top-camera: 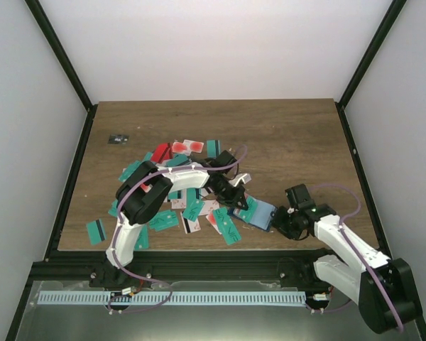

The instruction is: Put the credit cards into the card holder

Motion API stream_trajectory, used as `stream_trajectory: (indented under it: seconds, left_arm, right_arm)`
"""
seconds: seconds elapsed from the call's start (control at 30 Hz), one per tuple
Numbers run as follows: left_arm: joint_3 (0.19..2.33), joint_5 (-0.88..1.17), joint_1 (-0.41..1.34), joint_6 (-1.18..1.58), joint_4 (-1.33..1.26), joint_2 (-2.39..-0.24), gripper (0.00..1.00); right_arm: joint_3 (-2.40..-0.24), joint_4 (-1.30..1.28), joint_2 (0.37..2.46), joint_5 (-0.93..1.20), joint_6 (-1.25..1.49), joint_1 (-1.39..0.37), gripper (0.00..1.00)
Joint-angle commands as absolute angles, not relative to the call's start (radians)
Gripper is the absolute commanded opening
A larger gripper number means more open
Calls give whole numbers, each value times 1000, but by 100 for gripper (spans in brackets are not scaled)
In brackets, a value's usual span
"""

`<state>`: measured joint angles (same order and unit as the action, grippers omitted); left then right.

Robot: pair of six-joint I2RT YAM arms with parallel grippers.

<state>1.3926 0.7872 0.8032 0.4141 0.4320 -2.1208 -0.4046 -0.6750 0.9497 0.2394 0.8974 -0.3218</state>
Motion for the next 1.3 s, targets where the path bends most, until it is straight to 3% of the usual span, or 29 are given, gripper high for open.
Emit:
stream_trajectory:
  seconds: [0.0,0.43,0.7,1.27]
  left_arm:
    - [1415,781,807,405,422,-2142,4]
    - [1440,801,828,439,393,-2177,4]
    - [1451,812,836,462,372,-2190,4]
    - [1482,831,845,503,336,-2228,4]
  right_arm:
    - [-392,-632,961,254,890,-312,38]
    - [-358,-560,1011,287,876,-312,34]
    - [-347,-525,1046,290,860,-313,26]
    - [-349,-503,1074,297,838,-312,22]
